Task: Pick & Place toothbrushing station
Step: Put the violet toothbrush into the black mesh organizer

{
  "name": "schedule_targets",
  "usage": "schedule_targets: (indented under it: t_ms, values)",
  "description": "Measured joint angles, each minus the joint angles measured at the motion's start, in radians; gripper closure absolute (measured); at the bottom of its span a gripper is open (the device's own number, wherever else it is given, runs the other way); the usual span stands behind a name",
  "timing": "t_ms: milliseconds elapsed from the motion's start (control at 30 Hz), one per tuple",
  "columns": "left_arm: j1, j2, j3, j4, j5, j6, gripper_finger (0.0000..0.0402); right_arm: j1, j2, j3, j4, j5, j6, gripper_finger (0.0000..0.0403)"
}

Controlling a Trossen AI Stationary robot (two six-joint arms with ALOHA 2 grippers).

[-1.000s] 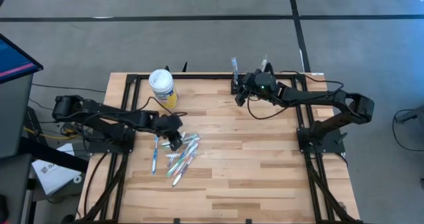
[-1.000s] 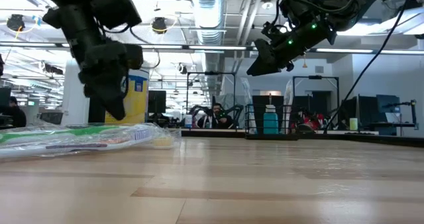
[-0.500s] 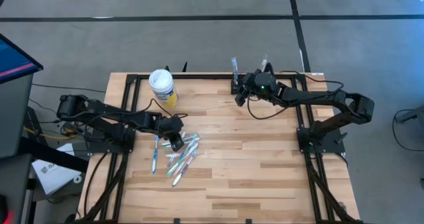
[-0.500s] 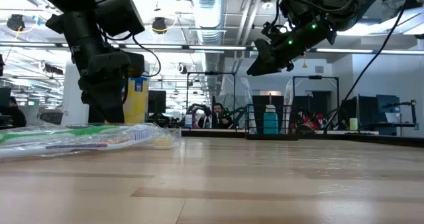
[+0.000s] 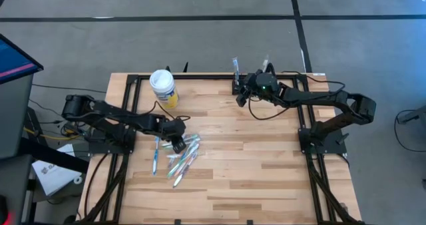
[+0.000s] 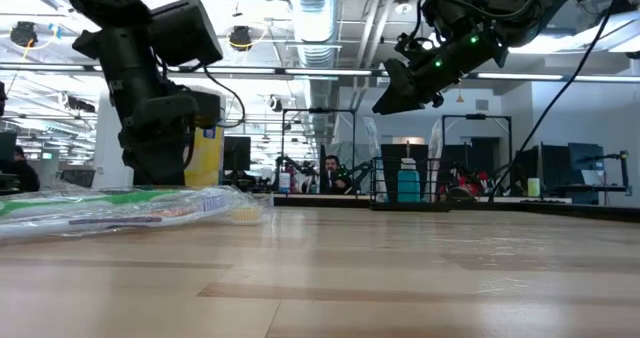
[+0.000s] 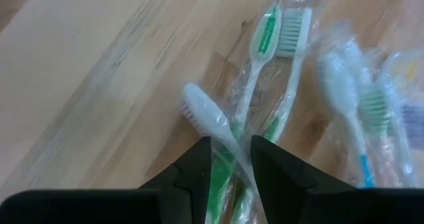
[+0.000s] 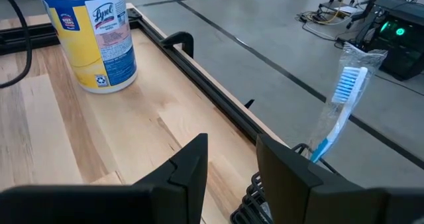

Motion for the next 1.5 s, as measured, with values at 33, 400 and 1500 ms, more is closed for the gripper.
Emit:
schedule_targets:
  t_ms: [33, 400, 1500]
  values:
    - [0.0, 0.006, 0.0, 0.002, 0.001, 0.006, 0.03, 0.0, 0.0, 0.0, 0.0, 0.0, 0.0, 0.0283]
    - [0.001, 0.009, 0.0, 0.021, 0.0, 0.009, 0.039, 0.0, 0.0, 0.0, 0.0, 0.0, 0.0, 0.0283]
    - [-0.039, -0.298, 0.0, 0.444, -0.222, 0.38, 0.0398, 0.062, 0.001, 0.0, 0.065, -0.117, -0.004, 0.0283]
